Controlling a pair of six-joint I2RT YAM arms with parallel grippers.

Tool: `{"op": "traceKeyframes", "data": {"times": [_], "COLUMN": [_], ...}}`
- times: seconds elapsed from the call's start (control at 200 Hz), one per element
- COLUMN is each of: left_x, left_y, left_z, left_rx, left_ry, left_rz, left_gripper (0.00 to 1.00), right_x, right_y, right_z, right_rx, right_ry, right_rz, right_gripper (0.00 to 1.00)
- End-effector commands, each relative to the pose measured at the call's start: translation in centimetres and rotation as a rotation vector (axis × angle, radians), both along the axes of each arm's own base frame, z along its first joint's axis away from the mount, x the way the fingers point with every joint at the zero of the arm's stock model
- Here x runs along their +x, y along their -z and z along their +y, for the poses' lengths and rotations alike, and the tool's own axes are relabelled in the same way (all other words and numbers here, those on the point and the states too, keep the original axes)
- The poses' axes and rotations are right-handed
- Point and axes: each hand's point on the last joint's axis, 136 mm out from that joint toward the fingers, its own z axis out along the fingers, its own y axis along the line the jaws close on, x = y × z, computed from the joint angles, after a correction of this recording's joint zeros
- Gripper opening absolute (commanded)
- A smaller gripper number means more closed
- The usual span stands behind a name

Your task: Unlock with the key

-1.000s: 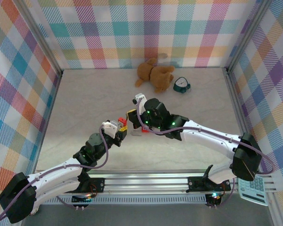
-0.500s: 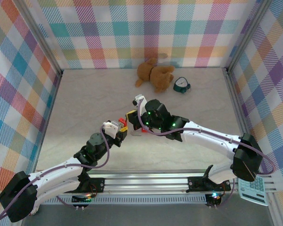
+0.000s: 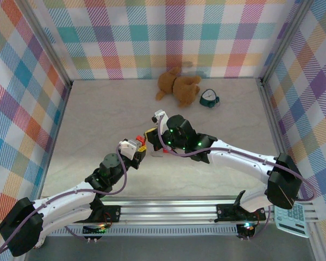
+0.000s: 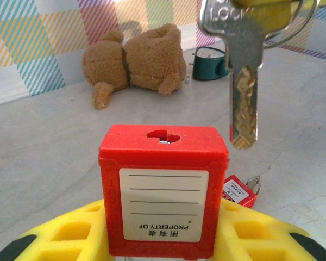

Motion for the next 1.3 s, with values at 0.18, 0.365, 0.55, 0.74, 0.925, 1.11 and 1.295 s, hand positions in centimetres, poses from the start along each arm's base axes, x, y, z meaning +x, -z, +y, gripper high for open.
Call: {"op": "traceKeyframes", "data": {"times": [0.18,0.365,0.55,0.74,0.925,1.11,1.295], "left_x": [-0.2,-0.2,-0.3,-0.2,-0.2,-0.2,-0.4], "left_y": [-2.7,-2.2,-2.1,-1.8,-1.9,-2.3,-2.9], "left_z": [0.0,0.0,-0.3,-0.3,-0.4,-0.2,-0.3], "left_rx": [-0.032,-0.008,-0.004,0.004,0.001,-0.023,-0.048], "left_ry": [0.001,0.008,0.023,0.019,0.018,0.011,0.02], "left_rz": [-0.104,-0.105,-0.096,-0.08,-0.072,-0.074,-0.073], "left_gripper": [0.2,0.2,0.19,0.19,0.19,0.18,0.18], "right_x": [0.8,1.0,1.0,1.6,1.5,1.5,1.7], "right_y": [-2.1,-1.9,-2.0,-4.2,-5.2,-4.2,-2.2], "right_z": [1.3,1.7,1.6,1.2,1.3,1.7,2.2], "right_rx": [0.059,0.058,0.075,0.072,0.088,0.09,0.083], "right_ry": [-0.042,-0.048,-0.039,-0.018,-0.03,-0.037,-0.034], "right_rz": [-0.021,-0.012,-0.024,-0.087,-0.102,-0.071,-0.034], "right_gripper": [0.0,0.0,0.0,0.0,0.0,0.0,0.0]}}
